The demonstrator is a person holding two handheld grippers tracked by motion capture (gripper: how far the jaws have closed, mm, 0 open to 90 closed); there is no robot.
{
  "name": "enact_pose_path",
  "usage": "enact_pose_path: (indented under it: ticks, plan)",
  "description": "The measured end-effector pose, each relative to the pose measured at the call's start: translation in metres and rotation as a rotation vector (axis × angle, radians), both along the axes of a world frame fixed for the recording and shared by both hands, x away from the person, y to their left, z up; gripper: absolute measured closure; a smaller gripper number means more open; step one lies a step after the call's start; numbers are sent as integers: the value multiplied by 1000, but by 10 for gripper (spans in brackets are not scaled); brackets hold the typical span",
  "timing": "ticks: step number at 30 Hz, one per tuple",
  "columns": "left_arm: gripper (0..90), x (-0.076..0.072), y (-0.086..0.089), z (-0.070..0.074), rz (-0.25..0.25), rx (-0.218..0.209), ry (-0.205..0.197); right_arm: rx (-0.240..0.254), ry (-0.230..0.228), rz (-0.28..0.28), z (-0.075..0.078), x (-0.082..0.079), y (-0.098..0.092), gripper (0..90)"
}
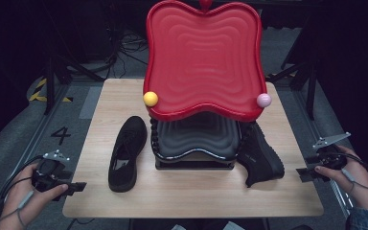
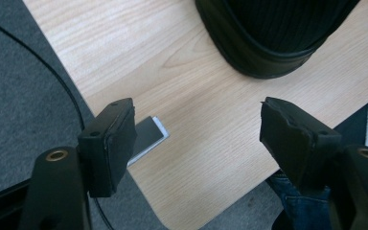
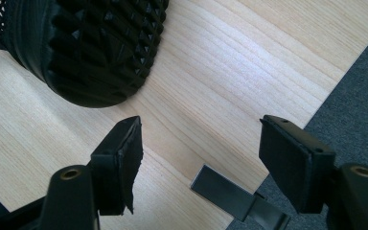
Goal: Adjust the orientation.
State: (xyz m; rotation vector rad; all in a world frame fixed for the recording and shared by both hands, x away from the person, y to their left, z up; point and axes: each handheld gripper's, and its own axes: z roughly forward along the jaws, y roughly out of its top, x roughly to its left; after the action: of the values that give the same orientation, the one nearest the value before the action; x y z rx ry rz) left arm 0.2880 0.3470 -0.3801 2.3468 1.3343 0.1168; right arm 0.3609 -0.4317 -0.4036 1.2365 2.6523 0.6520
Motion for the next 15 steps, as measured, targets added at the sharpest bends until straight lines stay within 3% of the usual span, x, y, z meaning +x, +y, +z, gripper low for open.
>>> enact_pose_path:
  ticks: [3, 7, 9, 15]
  plan:
    - [285, 1, 2, 2, -26, -7, -6, -4, -1, -1, 0, -1, 0, 319]
    - [283, 5, 0, 3, -43, 36, 9, -6, -3, 10, 0, -2, 2, 306]
    - [283, 6, -5, 3, -82, 25, 12, -5, -9, 8, 2, -3, 3, 299]
    - [286, 7, -13, 9, -137, -7, 5, -9, -23, 2, 4, -5, 1, 297]
